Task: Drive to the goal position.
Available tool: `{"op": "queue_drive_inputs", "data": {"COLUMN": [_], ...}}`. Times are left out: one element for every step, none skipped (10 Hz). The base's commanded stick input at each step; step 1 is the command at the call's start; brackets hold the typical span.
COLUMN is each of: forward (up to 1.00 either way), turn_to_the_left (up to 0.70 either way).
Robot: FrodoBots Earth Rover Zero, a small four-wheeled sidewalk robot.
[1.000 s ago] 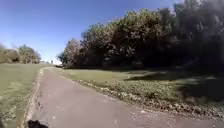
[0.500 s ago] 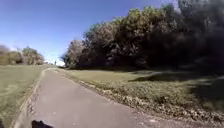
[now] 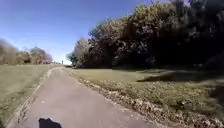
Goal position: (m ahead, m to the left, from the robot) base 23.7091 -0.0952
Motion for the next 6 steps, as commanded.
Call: {"op": "queue_drive_inputs", "data": {"forward": [0.5, 0.5, 0.5, 0.5, 0.5, 0.5], "turn_to_the_left": [0.27, 0.0, 0.07, 0.24, 0.27, 0.27]}}
